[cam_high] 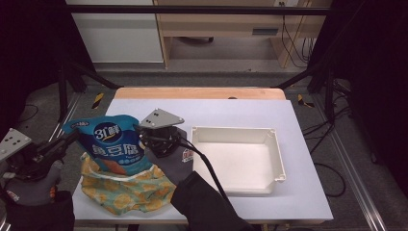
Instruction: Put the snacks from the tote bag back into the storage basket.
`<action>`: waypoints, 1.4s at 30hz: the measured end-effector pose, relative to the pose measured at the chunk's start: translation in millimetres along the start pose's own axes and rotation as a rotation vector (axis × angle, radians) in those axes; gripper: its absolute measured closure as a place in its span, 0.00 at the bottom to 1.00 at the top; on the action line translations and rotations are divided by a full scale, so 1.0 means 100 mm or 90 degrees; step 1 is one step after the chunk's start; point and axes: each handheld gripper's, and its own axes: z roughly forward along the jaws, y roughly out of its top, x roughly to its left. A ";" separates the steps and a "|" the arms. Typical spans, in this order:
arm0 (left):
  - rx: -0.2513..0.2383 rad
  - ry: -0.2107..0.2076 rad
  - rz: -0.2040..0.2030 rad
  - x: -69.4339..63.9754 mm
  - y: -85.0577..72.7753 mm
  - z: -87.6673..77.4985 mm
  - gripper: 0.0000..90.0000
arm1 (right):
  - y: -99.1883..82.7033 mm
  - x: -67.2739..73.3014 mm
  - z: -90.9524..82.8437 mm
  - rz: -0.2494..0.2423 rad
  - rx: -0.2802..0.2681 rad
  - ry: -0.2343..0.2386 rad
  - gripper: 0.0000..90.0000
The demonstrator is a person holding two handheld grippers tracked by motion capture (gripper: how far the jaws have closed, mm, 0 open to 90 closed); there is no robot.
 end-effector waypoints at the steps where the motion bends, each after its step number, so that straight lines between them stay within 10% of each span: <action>1: -0.001 0.000 0.001 0.00 0.02 -0.01 1.00 | 0.02 0.00 -0.01 -0.002 0.000 0.000 1.00; 42: -0.048 -0.025 0.039 -0.39 0.56 -0.07 1.00 | 0.48 -0.09 -0.59 -0.041 -0.046 -0.027 1.00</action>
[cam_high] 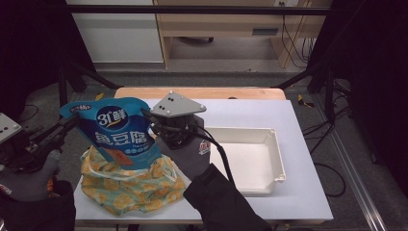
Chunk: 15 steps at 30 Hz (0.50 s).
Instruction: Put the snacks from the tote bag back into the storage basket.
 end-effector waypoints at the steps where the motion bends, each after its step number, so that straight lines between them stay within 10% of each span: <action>1: -0.002 -0.003 0.000 -0.02 0.01 0.01 1.00 | 0.00 -0.02 -0.03 -0.002 -0.001 -0.004 1.00; 15: 0.004 -0.034 0.018 -0.25 0.05 0.18 1.00 | -0.06 -0.19 -0.27 0.005 0.002 -0.026 1.00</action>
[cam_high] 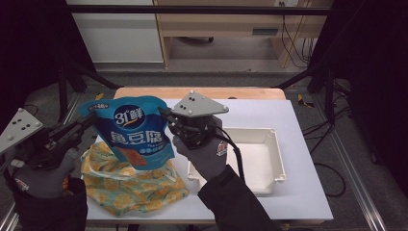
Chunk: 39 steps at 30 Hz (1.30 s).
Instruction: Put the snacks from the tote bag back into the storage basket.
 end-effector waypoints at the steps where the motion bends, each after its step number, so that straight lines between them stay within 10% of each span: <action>1: 0.000 -0.002 0.000 -0.02 0.00 0.01 1.00 | 0.00 -0.01 -0.02 -0.001 0.000 -0.004 1.00; 39: 0.012 -0.092 0.032 -0.66 0.16 0.55 1.00 | -0.24 -0.45 -0.77 0.021 -0.008 -0.080 1.00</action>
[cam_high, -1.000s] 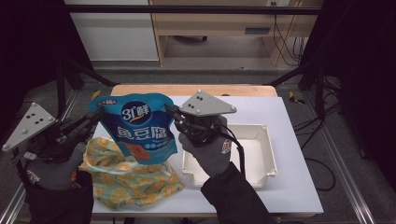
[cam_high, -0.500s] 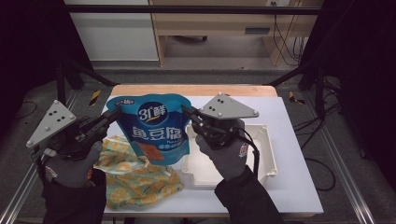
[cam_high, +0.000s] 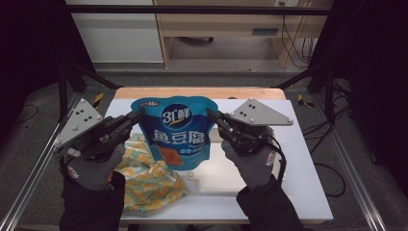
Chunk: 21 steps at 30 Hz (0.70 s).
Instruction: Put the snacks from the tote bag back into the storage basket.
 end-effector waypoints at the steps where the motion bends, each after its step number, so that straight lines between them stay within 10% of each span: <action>1: 0.001 -0.003 0.001 -0.02 0.00 0.03 1.00 | -0.01 -0.01 -0.02 0.001 0.001 -0.004 1.00; 21: 0.011 -0.039 0.008 -0.25 -0.01 0.32 1.00 | -0.17 -0.25 -0.30 0.017 0.012 -0.040 1.00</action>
